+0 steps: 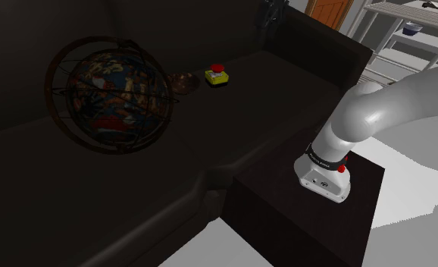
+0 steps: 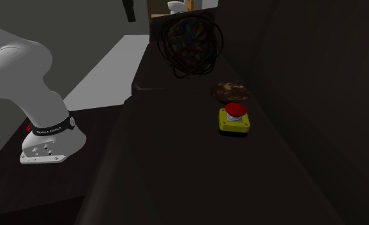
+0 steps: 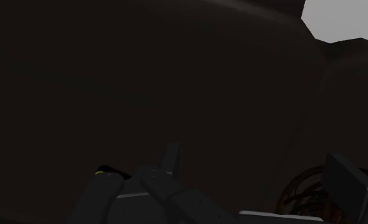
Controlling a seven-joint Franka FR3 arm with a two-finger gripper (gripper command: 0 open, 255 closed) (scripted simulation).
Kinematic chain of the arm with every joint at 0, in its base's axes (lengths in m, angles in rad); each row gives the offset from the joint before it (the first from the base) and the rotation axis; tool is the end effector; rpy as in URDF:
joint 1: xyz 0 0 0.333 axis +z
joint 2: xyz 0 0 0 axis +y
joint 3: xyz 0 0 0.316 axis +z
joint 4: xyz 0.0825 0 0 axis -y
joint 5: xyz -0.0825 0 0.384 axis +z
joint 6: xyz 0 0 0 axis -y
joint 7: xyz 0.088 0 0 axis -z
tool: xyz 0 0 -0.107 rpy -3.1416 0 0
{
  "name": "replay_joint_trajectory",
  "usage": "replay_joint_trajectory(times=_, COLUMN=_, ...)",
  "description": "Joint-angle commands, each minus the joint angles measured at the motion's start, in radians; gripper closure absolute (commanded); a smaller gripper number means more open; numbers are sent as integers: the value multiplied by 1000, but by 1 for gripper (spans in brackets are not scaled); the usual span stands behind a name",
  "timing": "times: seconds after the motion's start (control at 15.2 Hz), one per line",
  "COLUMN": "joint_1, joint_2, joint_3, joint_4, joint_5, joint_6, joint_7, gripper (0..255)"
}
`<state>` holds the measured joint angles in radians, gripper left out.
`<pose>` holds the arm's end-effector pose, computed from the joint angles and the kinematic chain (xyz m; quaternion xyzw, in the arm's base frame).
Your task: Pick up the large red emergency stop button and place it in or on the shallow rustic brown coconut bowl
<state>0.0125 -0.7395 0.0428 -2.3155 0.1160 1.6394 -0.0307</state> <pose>0.3260 0.0338 0.6014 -0.9979 -0.0357 -0.0311 0.0437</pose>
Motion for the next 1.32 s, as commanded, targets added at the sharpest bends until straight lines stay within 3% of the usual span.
replay_joint_trajectory(times=0.0, joint_1=0, joint_2=0, joint_3=0, joint_4=0, joint_5=0, joint_6=0, joint_7=0, gripper=0)
replay_joint_trajectory(times=0.59, joint_1=-45, joint_2=213, joint_3=-32, joint_4=-53, joint_5=-46, joint_6=293, joint_7=-43, gripper=0)
replay_joint_trajectory(times=1.25, joint_1=-90, joint_2=529, joint_3=-73, joint_4=16, joint_5=-81, joint_6=574, joint_7=-77, gripper=0)
